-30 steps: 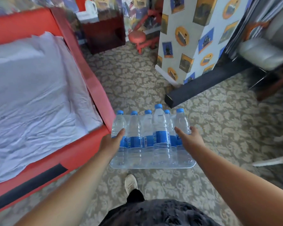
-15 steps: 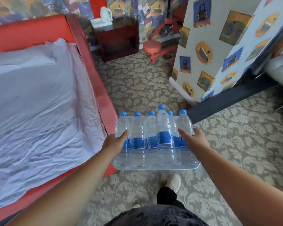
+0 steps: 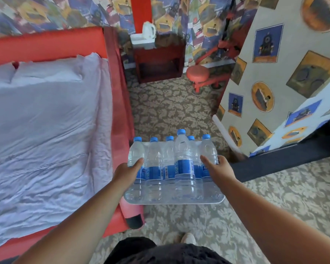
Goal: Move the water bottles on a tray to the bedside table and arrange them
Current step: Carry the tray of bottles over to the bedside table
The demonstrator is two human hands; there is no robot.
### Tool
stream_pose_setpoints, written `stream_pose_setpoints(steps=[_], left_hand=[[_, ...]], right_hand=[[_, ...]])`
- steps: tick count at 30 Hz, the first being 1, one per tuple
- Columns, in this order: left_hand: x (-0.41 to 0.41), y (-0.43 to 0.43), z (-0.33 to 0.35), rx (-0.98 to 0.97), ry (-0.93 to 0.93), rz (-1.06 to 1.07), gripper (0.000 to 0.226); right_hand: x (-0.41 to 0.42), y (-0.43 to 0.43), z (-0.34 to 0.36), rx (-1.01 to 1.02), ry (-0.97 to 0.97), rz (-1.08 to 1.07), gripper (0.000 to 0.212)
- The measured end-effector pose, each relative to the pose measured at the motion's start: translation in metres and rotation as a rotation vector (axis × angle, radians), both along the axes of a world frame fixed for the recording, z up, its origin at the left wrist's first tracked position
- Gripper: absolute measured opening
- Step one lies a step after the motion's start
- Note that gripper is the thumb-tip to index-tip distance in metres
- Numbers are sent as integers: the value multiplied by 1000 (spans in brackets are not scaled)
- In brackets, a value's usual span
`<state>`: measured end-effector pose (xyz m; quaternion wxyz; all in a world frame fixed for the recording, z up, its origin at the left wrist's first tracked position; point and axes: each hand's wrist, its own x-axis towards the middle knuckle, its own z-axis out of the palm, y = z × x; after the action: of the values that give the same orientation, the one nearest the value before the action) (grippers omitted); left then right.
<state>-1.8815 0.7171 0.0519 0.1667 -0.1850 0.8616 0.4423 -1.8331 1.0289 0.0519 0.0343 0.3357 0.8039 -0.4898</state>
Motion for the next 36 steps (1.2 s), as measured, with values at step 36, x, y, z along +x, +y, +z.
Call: stream_pose_setpoints(steps=[36], left_hand=[[-575,42,0,126,-30,226,55]], right_hand=[[-613,47,-7,51,-74,78,51]])
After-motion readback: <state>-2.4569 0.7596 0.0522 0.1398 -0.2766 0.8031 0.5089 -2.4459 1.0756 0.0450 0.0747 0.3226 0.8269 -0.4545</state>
